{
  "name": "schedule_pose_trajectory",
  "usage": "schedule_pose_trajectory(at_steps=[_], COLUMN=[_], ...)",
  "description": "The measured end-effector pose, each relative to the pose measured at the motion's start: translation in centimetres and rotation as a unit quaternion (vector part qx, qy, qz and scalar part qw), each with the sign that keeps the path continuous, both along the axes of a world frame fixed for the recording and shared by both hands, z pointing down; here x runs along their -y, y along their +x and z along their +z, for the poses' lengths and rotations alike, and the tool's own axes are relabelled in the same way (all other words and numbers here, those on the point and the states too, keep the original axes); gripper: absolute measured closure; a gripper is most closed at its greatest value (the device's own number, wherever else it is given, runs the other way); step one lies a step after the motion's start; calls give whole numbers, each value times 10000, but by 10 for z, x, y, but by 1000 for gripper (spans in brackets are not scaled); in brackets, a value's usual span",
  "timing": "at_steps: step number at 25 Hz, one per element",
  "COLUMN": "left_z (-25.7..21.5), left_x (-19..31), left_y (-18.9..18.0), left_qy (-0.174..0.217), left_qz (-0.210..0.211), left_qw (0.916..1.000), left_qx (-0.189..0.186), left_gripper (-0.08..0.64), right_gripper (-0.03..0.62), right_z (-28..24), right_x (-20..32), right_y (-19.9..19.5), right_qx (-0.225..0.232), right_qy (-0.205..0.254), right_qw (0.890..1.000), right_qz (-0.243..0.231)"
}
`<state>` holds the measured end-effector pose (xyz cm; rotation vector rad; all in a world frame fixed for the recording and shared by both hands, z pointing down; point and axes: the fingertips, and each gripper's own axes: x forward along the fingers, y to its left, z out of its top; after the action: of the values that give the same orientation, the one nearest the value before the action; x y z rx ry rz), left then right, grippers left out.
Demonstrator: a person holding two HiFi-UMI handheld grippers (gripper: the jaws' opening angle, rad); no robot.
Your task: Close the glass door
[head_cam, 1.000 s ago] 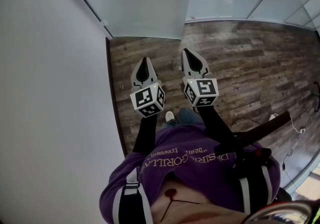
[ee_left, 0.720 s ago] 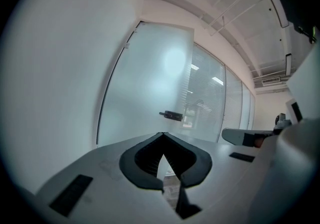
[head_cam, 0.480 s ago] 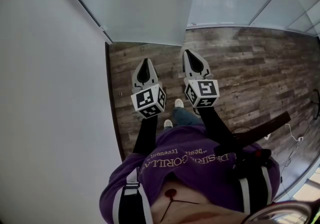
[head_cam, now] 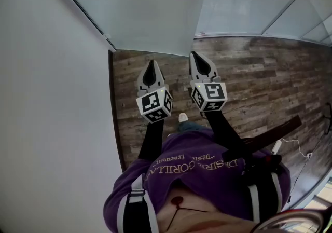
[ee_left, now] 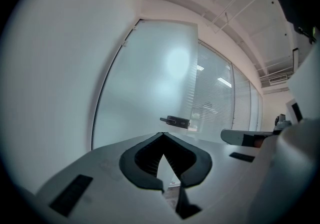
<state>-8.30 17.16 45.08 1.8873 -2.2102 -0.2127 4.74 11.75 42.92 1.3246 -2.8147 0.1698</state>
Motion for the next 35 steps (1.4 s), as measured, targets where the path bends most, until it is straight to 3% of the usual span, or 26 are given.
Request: schedule_pose_trajectory(at_steps=[13,35], left_z=[14,3], left_x=[47,166], left_y=[2,-82], left_qy=[-132,-84], left_qz=[-131,450], left_qw=[9998,9989], left_qx=[-114,20], left_gripper=[558,558], right_gripper=[595,595], right_z=[15,11], right_x=[54,159], right_y=[-1,-83], right_qx=[-70,63], right_qy=[-154,-123], right_qw=[9998,9991], right_qz=[-112,400])
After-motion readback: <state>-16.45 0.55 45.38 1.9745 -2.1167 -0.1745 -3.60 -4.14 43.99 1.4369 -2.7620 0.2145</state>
